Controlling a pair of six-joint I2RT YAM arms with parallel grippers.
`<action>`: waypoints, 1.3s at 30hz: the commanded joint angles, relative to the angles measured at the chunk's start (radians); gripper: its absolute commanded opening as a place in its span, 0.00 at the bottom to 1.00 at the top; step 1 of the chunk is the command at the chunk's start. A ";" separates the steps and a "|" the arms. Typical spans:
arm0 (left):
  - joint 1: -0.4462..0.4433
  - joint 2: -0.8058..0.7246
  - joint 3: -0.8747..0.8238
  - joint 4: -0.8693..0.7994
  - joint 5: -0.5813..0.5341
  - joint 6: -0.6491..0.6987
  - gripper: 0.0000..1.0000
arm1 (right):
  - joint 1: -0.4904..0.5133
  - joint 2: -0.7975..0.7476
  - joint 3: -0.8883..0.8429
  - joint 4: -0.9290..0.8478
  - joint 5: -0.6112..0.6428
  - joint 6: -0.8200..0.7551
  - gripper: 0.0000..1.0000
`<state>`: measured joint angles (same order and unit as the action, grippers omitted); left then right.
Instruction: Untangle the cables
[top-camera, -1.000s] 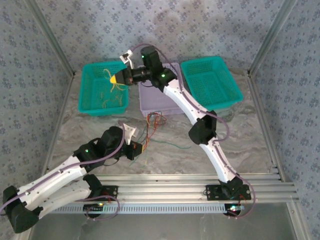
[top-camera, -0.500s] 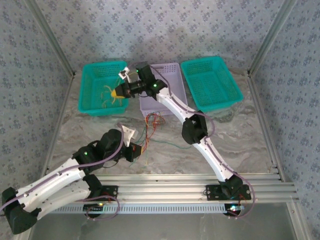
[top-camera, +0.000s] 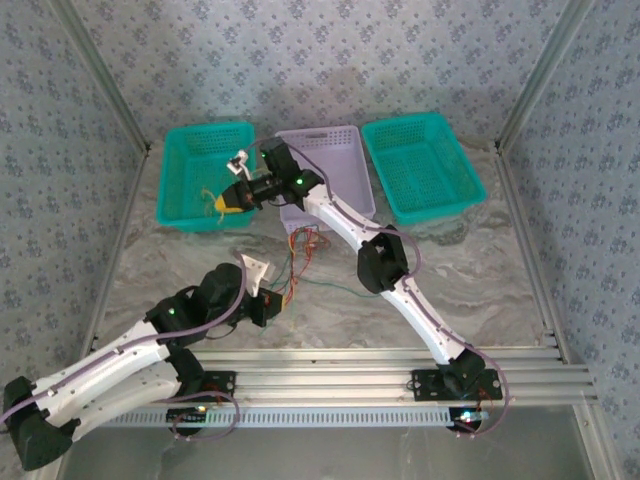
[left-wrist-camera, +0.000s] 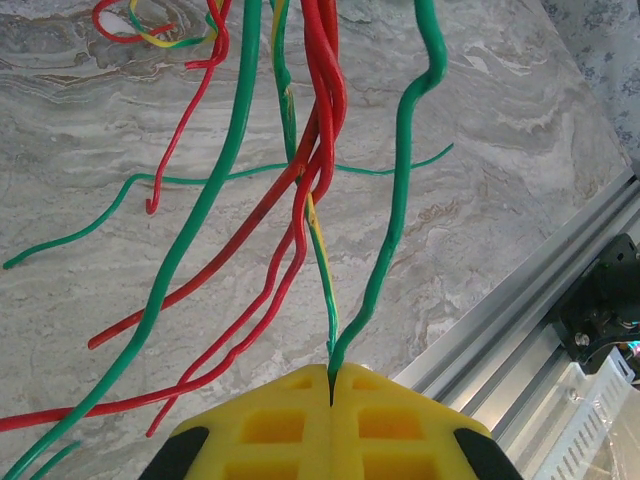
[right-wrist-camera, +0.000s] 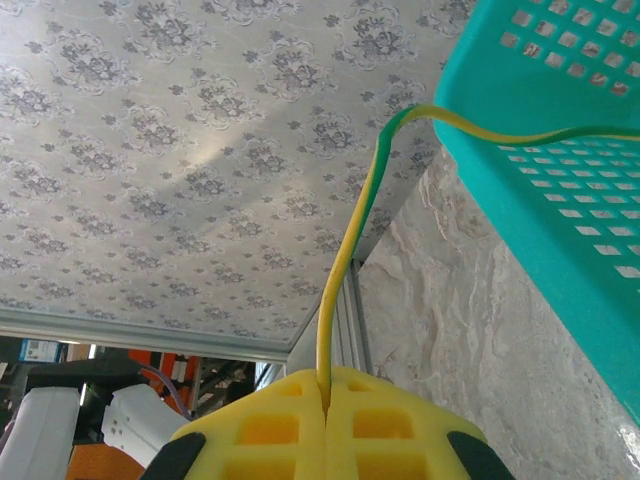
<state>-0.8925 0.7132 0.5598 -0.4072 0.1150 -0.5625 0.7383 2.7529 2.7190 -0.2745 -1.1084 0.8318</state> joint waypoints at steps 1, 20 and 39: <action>-0.008 -0.017 -0.004 0.029 -0.008 -0.010 0.00 | 0.002 0.003 0.028 -0.026 -0.019 0.017 0.00; -0.014 -0.023 0.006 0.018 -0.006 -0.017 0.00 | -0.036 -0.182 0.033 -0.043 0.062 -0.089 0.70; -0.017 0.081 0.058 0.087 -0.013 0.007 0.00 | -0.125 -1.126 -1.007 -0.145 0.480 -0.612 0.76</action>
<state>-0.8997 0.7815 0.5663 -0.3744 0.1070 -0.5682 0.6247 1.7351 1.8980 -0.4671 -0.7338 0.3008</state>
